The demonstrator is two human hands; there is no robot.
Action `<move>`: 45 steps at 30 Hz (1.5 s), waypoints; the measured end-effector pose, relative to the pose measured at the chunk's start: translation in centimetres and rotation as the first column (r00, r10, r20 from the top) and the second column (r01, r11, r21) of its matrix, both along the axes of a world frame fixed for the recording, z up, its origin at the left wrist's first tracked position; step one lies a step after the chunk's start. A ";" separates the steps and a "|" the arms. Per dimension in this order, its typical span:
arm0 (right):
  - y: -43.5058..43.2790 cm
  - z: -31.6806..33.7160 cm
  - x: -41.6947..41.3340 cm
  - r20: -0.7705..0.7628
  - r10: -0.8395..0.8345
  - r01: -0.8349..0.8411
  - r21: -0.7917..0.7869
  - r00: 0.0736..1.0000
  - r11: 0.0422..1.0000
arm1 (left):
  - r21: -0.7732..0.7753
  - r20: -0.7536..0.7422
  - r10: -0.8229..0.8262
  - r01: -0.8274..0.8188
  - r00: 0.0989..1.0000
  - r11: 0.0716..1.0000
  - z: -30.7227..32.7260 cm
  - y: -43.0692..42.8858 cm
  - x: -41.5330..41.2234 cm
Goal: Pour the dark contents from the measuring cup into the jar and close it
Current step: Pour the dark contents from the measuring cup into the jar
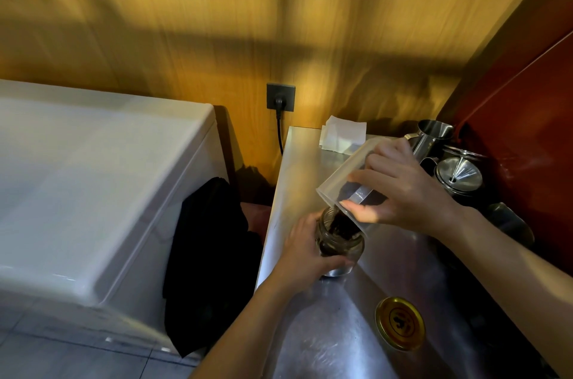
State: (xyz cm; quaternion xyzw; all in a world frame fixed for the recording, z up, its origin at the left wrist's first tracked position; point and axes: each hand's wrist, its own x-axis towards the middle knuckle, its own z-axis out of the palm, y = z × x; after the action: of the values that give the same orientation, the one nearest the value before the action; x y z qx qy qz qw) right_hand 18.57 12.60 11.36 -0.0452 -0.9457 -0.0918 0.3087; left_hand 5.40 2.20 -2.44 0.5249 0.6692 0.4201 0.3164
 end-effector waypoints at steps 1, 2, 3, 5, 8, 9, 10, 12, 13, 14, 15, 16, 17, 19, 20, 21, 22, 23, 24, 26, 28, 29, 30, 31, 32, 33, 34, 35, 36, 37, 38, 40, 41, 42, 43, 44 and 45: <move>0.0 0.0 0.0 -0.002 0.000 0.000 -0.001 1.000 1.000 | 0.000 0.000 0.001 -0.001 1.000 1.000 0.0 0.0 0.0; 0.0 0.0 0.0 -0.004 -0.001 0.001 -0.004 1.000 1.000 | 0.001 0.002 0.001 -0.001 1.000 1.000 0.0 0.0 0.0; 0.0 0.0 -0.1 -0.003 -0.002 0.002 -0.007 1.000 1.000 | 0.004 0.003 0.000 0.000 1.000 1.000 0.0 0.0 0.0; -0.1 0.1 -0.1 0.008 -0.008 0.008 -0.010 1.000 1.000 | 0.010 0.000 -0.003 0.003 1.000 1.000 0.1 0.0 0.0; -0.1 0.1 0.0 0.019 -0.011 0.011 -0.010 1.000 1.000 | 0.013 -0.004 -0.011 0.011 1.000 1.000 0.1 0.0 -0.1; -0.1 0.1 0.1 0.019 -0.010 0.010 -0.004 1.000 1.000 | 0.010 -0.001 -0.014 0.014 1.000 1.000 0.1 0.0 -0.1; -0.1 0.0 0.1 0.018 -0.009 0.009 0.001 1.000 1.000 | 0.005 0.002 -0.017 0.017 1.000 1.000 0.1 0.0 -0.1; -0.1 0.0 0.0 0.015 -0.006 0.006 0.006 1.000 1.000 | 0.000 0.001 -0.020 0.020 1.000 1.000 0.2 0.0 -0.1; -0.1 -0.1 0.0 0.014 -0.005 0.004 0.010 1.000 1.000 | -0.001 -0.001 -0.022 0.022 1.000 1.000 0.2 0.0 -0.1; 0.0 -0.1 0.0 0.010 -0.005 0.005 0.016 1.000 1.000 | -0.002 0.000 -0.023 0.023 1.000 1.000 0.2 0.0 -0.1; 0.1 -0.1 0.0 0.005 -0.008 0.008 0.019 1.000 1.000 | -0.002 0.004 -0.025 0.025 1.000 1.000 0.3 -0.1 -0.1; 0.2 -0.1 0.0 -0.001 -0.010 0.010 0.015 1.000 1.000 | -0.002 0.008 -0.027 0.027 1.000 1.000 0.4 -0.1 -0.1; 0.3 -0.1 0.0 -0.002 -0.007 0.007 0.007 1.000 1.000 | 0.000 0.009 -0.030 0.030 1.000 1.000 0.4 -0.1 -0.1; 0.4 0.0 -0.2 0.009 0.008 -0.008 0.002 1.000 1.000 | -0.006 0.008 -0.035 0.035 0.999 0.999 0.5 -0.1 -0.2; 0.4 -0.1 -0.3 0.011 0.011 -0.012 0.009 1.000 1.000 | -0.009 0.010 -0.037 0.037 0.999 0.999 0.5 -0.1 -0.2; 0.4 -0.1 -0.3 0.008 0.011 -0.011 0.016 1.000 1.000 | -0.009 0.012 -0.041 0.041 0.999 0.999 0.5 -0.1 -0.2; 0.4 -0.2 -0.3 0.002 0.009 -0.009 0.020 1.000 1.000 | -0.011 0.013 -0.046 0.046 0.999 0.999 0.5 -0.1 -0.3; 0.4 -0.2 -0.2 -0.005 0.008 -0.008 0.021 1.000 1.000 | -0.012 0.014 -0.051 0.051 0.999 0.999 0.5 -0.2 -0.3; 0.3 -0.3 -0.2 -0.011 0.009 -0.008 0.022 1.000 1.000 | -0.012 0.018 -0.052 0.052 0.998 0.999 0.6 -0.2 -0.3; 0.2 -0.3 -0.2 -0.018 0.014 -0.013 0.032 1.000 0.999 | -0.007 0.027 -0.045 0.045 0.999 0.999 0.7 -0.2 -0.3; 0.1 -0.3 -0.2 -0.016 0.025 -0.024 0.049 1.000 0.998 | -0.001 0.021 -0.037 0.037 0.999 0.999 0.7 -0.3 -0.3; 0.1 -0.3 -0.2 -0.015 0.032 -0.031 0.056 0.999 0.998 | 0.002 0.015 -0.035 0.035 0.999 0.999 0.6 -0.3 -0.3; 0.0 -0.3 -0.2 -0.014 0.037 -0.036 0.060 0.999 0.998 | 0.004 0.011 -0.033 0.033 0.999 0.999 0.6 -0.2 -0.3; 0.0 -0.3 -0.2 -0.013 0.041 -0.040 0.064 0.999 0.997 | 0.006 0.008 -0.032 0.032 0.999 0.999 0.6 -0.2 -0.3; 0.0 -0.3 -0.2 -0.014 0.044 -0.043 0.070 0.999 0.997 | 0.009 0.009 -0.030 0.030 1.000 1.000 0.6 -0.2 -0.3; -0.1 -0.3 -0.2 -0.018 0.046 -0.045 0.077 0.999 0.996 | 0.014 0.011 -0.027 0.027 1.000 1.000 0.6 -0.2 -0.2; -0.2 -0.4 -0.2 -0.023 0.049 -0.047 0.085 0.999 0.995 | 0.019 0.013 -0.023 0.023 1.000 1.000 0.6 -0.1 -0.2; -0.2 -0.4 -0.2 -0.027 0.052 -0.050 0.089 0.998 0.995 | 0.021 0.014 -0.021 0.021 1.000 1.000 0.6 -0.2 -0.2; -0.1 -0.4 -0.2 -0.026 0.057 -0.054 0.089 0.998 0.995 | 0.019 0.014 -0.022 0.021 1.000 1.000 0.6 -0.2 -0.2; -0.1 -0.3 -0.2 -0.020 0.062 -0.060 0.084 0.998 0.995 | 0.016 0.013 -0.022 0.022 1.000 1.000 0.7 -0.2 -0.2; -0.1 -0.3 -0.2 -0.013 0.066 -0.065 0.078 0.998 0.995 | 0.013 0.011 -0.022 0.022 1.000 1.000 0.7 -0.2 -0.3; -0.1 -0.3 -0.2 -0.011 0.069 -0.068 0.078 0.998 0.995 | 0.011 0.002 -0.020 0.020 1.000 1.000 0.6 -0.2 -0.3; -0.1 -0.3 -0.2 -0.016 0.069 -0.068 0.087 0.997 0.994 | 0.008 -0.001 -0.020 0.020 1.000 1.000 0.6 -0.2 -0.3; -0.2 -0.4 -0.2 -0.024 0.068 -0.065 0.093 0.997 0.993 | 0.006 -0.001 -0.020 0.020 1.000 1.000 0.7 -0.2 -0.3; -0.2 -0.4 -0.2 -0.033 0.066 -0.063 0.091 0.997 0.994 | 0.005 0.005 -0.020 0.020 1.000 1.000 0.7 -0.2 -0.3; -0.3 -0.4 -0.3 -0.042 0.066 -0.063 0.083 0.997 0.995 | 0.006 0.011 -0.021 0.021 1.000 1.000 0.8 -0.2 -0.3; -0.3 -0.4 -0.3 -0.047 0.069 -0.066 0.078 0.996 0.995 | 0.005 0.013 -0.023 0.023 1.000 1.000 0.8 -0.2 -0.3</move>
State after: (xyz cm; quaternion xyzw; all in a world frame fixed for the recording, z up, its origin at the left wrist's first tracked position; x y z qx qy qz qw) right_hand 18.27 12.28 11.01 -0.0036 -0.9345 -0.1162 0.3365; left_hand 5.10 2.04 -1.68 0.5304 0.6601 0.4215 0.3243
